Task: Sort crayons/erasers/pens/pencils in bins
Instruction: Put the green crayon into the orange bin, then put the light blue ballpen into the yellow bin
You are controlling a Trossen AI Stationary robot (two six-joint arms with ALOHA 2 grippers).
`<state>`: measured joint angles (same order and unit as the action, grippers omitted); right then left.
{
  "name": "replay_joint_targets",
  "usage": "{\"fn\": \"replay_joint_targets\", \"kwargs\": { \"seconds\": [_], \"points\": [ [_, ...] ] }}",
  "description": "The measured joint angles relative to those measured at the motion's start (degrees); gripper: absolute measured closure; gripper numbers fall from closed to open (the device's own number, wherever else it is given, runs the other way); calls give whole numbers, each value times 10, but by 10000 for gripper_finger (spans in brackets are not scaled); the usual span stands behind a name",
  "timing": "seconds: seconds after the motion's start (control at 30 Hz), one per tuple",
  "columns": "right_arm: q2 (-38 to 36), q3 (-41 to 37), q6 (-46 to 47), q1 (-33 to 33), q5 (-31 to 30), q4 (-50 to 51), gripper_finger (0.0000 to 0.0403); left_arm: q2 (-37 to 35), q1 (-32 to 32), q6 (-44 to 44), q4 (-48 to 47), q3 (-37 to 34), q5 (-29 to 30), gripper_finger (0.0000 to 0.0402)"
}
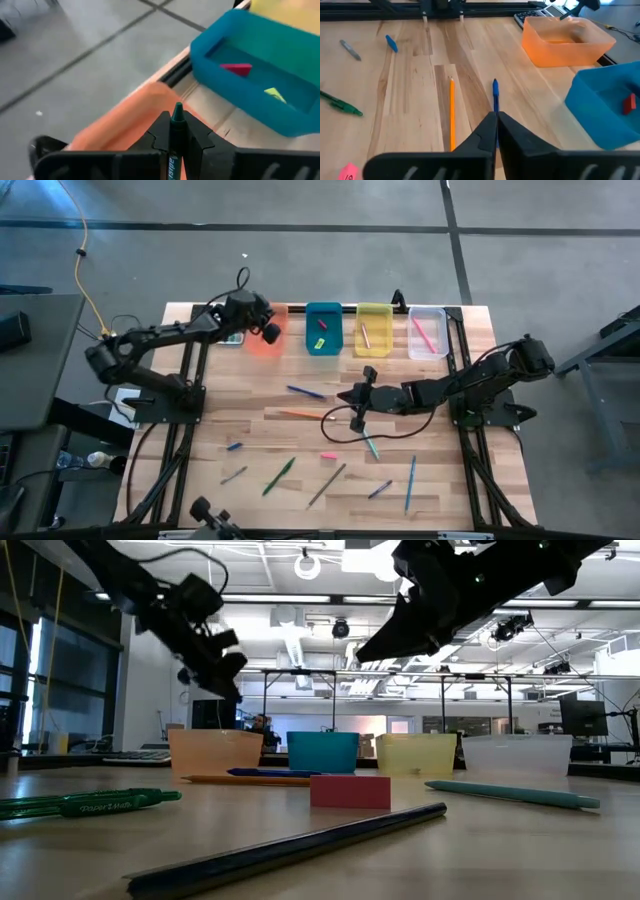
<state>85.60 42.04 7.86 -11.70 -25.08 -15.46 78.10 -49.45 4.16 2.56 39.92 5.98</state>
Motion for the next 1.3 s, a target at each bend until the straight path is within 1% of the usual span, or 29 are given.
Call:
{"fn": "replay_joint_targets", "kwargs": {
  "seconds": [0.1,0.33,0.5,0.6,0.67,0.8,0.93,1.03,1.13,1.23,1.3],
  "points": [
    [0,0,12,0,0,0,394,27,-20,-9,4,0,-24,395],
    [0,0,11,-11,-14,-1,402,70,-35,-8,18,0,-29,382],
    [0,0,28,-22,-15,6,401,79,-33,1,19,0,-39,378],
    [0,0,44,-29,-19,14,401,79,-34,5,17,0,-44,368],
    [0,0,58,-34,-32,23,401,79,-34,5,12,0,-58,355],
    [0,0,98,-46,-89,59,401,79,-33,5,16,0,-71,322],
    [0,0,161,-54,-109,112,401,79,-34,-3,25,0,-68,289],
    [0,0,222,-63,-109,165,400,74,-30,11,18,0,-68,280],
    [0,0,286,-79,-103,238,394,59,-14,19,16,0,-68,290],
    [0,0,371,-102,-96,298,381,35,16,21,11,0,-66,313],
    [0,-1,422,-122,-89,319,368,15,41,21,19,-2,-66,331]
  ]
}}
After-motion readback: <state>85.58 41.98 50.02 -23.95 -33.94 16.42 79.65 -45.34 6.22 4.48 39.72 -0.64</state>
